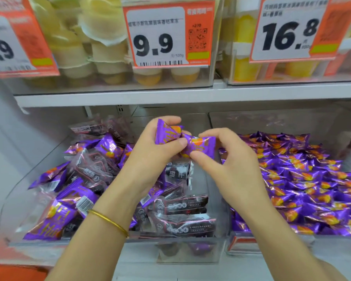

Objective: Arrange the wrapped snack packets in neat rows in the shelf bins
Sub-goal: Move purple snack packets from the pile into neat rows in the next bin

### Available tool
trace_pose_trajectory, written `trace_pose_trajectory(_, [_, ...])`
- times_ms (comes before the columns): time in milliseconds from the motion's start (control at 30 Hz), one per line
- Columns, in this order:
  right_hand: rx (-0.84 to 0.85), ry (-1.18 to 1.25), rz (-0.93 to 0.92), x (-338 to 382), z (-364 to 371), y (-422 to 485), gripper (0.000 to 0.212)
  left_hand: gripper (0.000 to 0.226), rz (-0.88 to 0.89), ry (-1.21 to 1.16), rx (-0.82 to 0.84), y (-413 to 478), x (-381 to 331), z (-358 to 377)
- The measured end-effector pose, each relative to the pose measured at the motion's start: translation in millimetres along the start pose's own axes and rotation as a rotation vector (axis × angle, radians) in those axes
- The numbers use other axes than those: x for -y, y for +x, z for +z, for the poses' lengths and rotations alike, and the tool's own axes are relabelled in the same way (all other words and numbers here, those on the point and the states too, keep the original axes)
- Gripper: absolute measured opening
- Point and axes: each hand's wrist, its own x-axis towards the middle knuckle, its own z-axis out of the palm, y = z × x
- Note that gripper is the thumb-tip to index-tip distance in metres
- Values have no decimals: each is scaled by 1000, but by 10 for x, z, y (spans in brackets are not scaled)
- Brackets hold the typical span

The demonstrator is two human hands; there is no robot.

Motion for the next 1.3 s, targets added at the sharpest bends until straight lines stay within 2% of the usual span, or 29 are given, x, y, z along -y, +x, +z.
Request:
trace_pose_trajectory(100, [-54, 217, 73, 13, -38, 30, 25, 6, -107, -181, -43, 4, 21, -35])
trace_pose_trajectory(233, [-56, 552, 154, 61, -141, 61, 27, 5, -132, -89, -77, 0, 93, -72])
trace_pose_trajectory(267, [-29, 587, 159, 74, -153, 58, 25, 11, -134, -93, -78, -7, 106, -68])
trace_pose_trajectory(333, [19, 609, 154, 79, -153, 47, 20, 24, -151, -127, -57, -17, 95, -45])
trace_pose_trajectory(467, [114, 541, 105, 72, -151, 35, 16, 24, -194, -229, 51, -42, 28, -13])
trace_pose_trajectory(567, [190, 583, 79, 90, -191, 32, 17, 28, -171, -290, 148, -112, -30, -16])
trace_pose_trajectory(633, [183, 612, 71, 74, -220, 8, 18, 27, -190, -267, 174, -175, -25, -37])
trace_pose_trajectory(700, [124, 617, 64, 54, -250, -27, 19, 20, -182, -16, 130, -242, 27, -83])
trace_pose_trajectory(767, [41, 629, 69, 39, -288, -56, 18, 10, -66, 395, 137, -335, 70, -161])
trace_pose_trajectory(833, [-27, 666, 88, 29, -329, -71, 16, 14, -5, 681, 382, -431, 88, -196])
trace_pose_trajectory(867, [-44, 675, 96, 25, -341, -82, 14, 14, -28, 769, 527, -477, 94, -183])
trace_pose_trajectory(933, [-60, 673, 107, 19, -346, -111, 13, 11, -80, 896, 697, -536, 123, -145])
trace_pose_trajectory(1133, [-60, 676, 128, 0, -329, -168, 13, 41, -270, 1003, 784, -595, 51, -104])
trace_pose_trajectory(1200, [-58, 670, 139, -14, -321, -176, 13, 50, -263, 1107, 845, -612, 28, -95])
trace_pose_trajectory(1300, [-51, 660, 149, -28, -313, -178, 13, 46, -168, 1255, 962, -643, 56, -46])
